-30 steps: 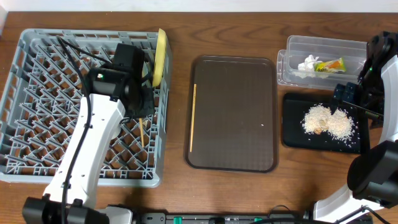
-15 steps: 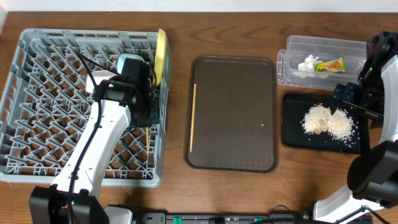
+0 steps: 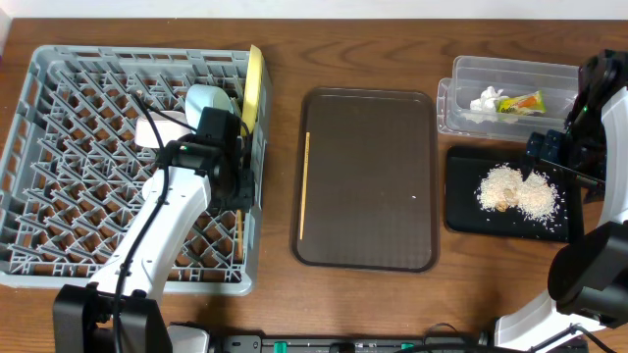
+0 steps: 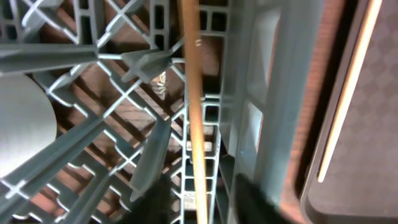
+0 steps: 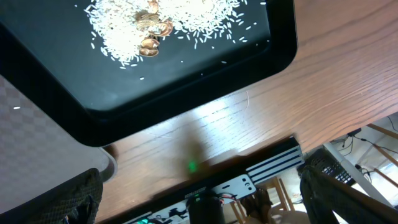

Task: Sort waste into correct bins and load items into the dishwasher
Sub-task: 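Insert the chopstick upright into the rack and open the left gripper, then reach the left gripper back to the remaining chopstick on the tray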

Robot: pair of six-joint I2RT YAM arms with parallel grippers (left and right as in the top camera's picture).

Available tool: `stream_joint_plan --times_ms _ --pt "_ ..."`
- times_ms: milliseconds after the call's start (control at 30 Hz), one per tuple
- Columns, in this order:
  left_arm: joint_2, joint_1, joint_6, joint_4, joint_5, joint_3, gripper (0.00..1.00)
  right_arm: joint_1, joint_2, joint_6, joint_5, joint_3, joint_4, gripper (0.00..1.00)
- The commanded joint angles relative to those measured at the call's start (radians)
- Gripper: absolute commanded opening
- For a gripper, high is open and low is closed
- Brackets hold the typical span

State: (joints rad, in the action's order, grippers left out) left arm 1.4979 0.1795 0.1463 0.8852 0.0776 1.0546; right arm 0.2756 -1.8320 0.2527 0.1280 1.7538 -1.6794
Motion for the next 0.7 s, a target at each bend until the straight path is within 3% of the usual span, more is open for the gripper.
stream_joint_plan --times_ms 0,167,467,667 --pt "0.002 -0.003 -0.008 -0.005 0.004 -0.002 0.52 0.006 -0.006 0.004 0.002 0.005 -0.001 0.99" --pt "-0.003 -0.003 -0.008 0.006 0.005 0.03 0.59 0.006 -0.006 0.003 0.002 0.005 0.0 0.99" --pt "-0.154 0.022 -0.008 -0.041 0.134 0.099 0.58 0.006 -0.006 0.003 0.002 0.005 0.0 0.99" --pt "-0.164 0.148 -0.008 -0.105 0.139 0.094 0.56 0.006 -0.006 0.003 0.002 0.005 0.001 0.99"
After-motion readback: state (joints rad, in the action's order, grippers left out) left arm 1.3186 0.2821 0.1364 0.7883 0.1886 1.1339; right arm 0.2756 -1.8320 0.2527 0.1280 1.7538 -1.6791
